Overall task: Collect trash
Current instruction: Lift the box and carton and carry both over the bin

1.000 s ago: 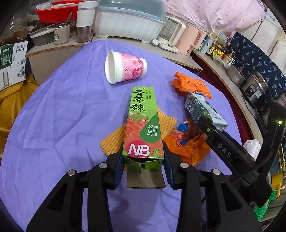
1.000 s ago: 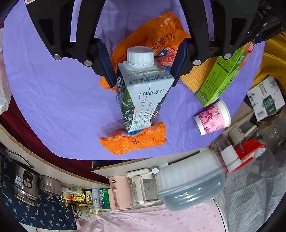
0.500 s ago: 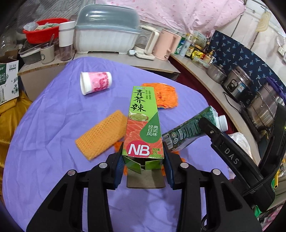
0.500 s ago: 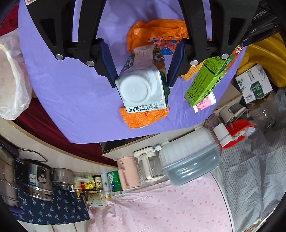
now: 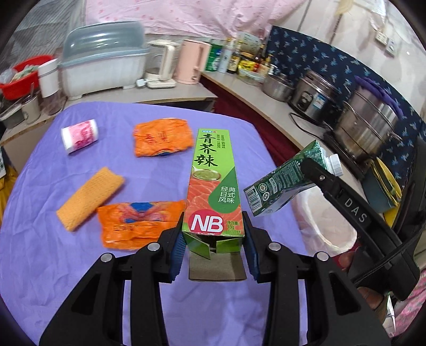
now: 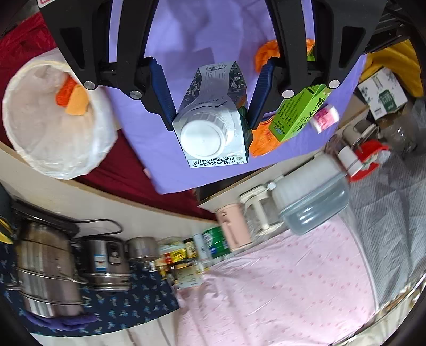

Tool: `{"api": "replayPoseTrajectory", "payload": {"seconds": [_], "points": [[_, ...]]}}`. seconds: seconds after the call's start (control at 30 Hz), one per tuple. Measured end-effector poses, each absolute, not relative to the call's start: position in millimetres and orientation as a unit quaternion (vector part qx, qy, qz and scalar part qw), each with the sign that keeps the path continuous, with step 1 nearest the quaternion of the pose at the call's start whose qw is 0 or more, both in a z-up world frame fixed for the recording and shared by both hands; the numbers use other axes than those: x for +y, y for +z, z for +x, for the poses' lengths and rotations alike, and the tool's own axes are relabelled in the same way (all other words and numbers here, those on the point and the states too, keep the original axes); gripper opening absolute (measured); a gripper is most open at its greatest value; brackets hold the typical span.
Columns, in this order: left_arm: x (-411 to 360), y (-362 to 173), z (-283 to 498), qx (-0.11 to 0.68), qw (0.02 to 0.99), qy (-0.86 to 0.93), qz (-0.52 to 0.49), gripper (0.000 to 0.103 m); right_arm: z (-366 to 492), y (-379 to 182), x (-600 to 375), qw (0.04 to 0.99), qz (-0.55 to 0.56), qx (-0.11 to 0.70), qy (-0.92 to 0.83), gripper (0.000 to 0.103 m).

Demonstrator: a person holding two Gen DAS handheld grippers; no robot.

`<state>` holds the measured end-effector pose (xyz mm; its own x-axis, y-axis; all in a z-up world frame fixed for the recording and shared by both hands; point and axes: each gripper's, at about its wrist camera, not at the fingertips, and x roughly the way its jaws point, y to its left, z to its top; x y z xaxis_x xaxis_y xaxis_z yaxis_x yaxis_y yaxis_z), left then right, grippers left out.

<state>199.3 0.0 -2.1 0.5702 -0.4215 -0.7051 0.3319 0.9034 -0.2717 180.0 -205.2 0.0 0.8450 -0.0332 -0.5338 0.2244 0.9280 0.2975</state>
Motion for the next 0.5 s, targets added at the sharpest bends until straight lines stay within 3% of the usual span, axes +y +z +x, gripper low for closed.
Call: {"api": "replayPoseTrajectory", "payload": {"seconds": [0.5], "points": [[-139.8, 12.6, 166.2, 0.4, 0.861, -0.314, 0.003, 0.037, 104.4, 8.0, -350.2, 0.932, 0.21, 0.232, -0.183, 0.054]]}}
